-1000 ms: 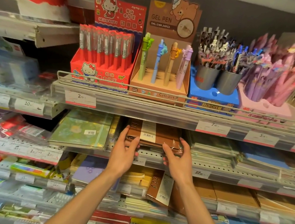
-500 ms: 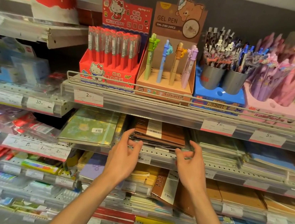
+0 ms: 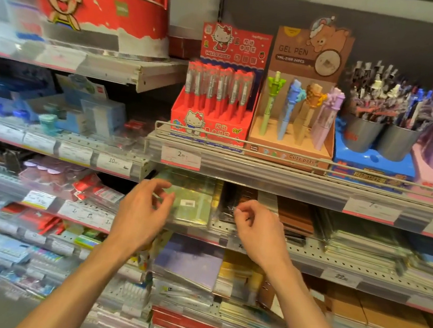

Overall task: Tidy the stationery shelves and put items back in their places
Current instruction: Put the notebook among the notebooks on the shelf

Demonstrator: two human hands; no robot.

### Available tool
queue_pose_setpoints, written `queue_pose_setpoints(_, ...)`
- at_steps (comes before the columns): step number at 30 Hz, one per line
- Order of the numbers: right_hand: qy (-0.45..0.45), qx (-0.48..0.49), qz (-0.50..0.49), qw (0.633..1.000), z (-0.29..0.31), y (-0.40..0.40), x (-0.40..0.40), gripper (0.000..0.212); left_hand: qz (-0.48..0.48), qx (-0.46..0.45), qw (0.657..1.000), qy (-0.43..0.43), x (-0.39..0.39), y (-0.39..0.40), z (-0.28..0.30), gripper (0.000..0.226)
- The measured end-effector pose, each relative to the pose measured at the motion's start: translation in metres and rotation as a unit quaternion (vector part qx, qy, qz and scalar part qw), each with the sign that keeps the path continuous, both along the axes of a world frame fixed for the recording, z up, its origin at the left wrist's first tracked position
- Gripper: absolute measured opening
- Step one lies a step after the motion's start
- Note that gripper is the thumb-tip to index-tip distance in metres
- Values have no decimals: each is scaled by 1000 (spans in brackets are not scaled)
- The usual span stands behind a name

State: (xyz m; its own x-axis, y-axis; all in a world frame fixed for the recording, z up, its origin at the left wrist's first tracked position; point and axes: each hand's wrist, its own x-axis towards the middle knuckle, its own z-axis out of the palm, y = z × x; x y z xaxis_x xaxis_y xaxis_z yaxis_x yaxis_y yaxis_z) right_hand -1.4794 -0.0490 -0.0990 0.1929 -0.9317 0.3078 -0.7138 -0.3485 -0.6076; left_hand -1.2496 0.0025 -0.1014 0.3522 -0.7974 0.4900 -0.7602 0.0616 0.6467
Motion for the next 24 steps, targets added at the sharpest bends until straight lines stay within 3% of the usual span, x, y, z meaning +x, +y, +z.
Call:
queue_pose_setpoints(5, 35, 43, 9, 998, -9, -13, 48, 32, 51, 44, 998, 4, 51, -9, -17, 28)
queue_pose_setpoints(11, -72, 134, -10, 988, -22, -24, 76, 45, -14, 134, 982, 134, 57, -20, -25, 39)
queue_pose_setpoints(15, -140, 161, -17, 977, -26, -26, 80, 45, -45, 125, 962, 237, 56, -23, -24, 38)
queue_pose_setpoints(24, -235, 194, -4, 953, -26, -14, 75, 43, -61, 86, 946, 306, 47, -14, -25, 39)
